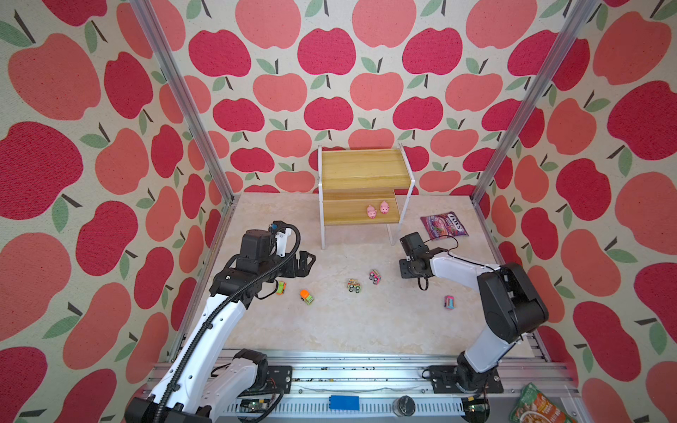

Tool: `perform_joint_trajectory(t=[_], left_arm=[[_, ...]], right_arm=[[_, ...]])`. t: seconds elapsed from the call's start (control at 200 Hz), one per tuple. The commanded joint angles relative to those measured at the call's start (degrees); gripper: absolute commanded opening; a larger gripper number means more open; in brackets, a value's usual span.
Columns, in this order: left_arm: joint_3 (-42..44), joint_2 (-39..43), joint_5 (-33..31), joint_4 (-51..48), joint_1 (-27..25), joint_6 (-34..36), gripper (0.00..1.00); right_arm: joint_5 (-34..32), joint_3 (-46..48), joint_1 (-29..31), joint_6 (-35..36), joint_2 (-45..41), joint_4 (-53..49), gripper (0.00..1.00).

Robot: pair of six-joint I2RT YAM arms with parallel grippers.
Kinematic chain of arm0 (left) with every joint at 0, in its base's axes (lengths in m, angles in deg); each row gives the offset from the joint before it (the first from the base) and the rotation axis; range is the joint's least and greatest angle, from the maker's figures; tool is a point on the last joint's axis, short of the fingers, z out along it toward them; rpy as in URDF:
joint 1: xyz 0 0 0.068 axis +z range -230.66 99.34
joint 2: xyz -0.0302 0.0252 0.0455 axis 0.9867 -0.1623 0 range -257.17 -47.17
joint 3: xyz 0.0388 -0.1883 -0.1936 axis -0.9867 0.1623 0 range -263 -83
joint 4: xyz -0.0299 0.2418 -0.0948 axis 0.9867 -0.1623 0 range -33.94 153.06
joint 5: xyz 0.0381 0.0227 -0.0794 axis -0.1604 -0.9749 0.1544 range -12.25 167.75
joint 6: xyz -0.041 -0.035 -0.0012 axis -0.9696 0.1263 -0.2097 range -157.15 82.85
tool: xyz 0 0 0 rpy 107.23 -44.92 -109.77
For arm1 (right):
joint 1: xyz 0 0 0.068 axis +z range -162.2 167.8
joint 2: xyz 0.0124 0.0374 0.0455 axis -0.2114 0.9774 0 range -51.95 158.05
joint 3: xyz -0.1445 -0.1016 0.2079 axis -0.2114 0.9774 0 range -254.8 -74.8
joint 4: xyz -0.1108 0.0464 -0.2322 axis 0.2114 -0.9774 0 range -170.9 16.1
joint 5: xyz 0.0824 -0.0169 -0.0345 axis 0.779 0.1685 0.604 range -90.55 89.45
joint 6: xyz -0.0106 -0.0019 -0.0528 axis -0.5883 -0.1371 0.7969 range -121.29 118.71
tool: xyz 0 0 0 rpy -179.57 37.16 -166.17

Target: Place and organize the plastic toys onto the shelf

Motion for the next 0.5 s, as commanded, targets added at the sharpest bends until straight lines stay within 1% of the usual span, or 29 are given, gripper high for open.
perform_joint_trajectory(t=[0.0,0.12,0.205,0.395,0.495], left_arm=[[0.38,1.29,0.34,0.00,0.06,0.58,0.99],[0.46,2.00,0.52,-0.03,0.01,0.47,0.99],[0.40,2.40,0.46,0.01,0.02,0.38,0.99],[0.44,2.71,0.76,0.26,0.05,0.12,0.99],[0.44,2.95,1.03,0.27,0.00,0.03,0.99]], right_arm=[[-1.45,0.73,0.14,-9.54,-3.63,-4.48,0.34],[-3.94,1.04,1.93,-18.45,-5.33,-8.24,0.34],[-4.84,0.96,3.85,-25.39,-4.94,-10.74,0.34],[-5.89,0.50,6.46,-44.70,-3.65,-17.86,0.34],[-4.74,0.00,7.15,-51.75,-3.34,-18.91,0.34]])
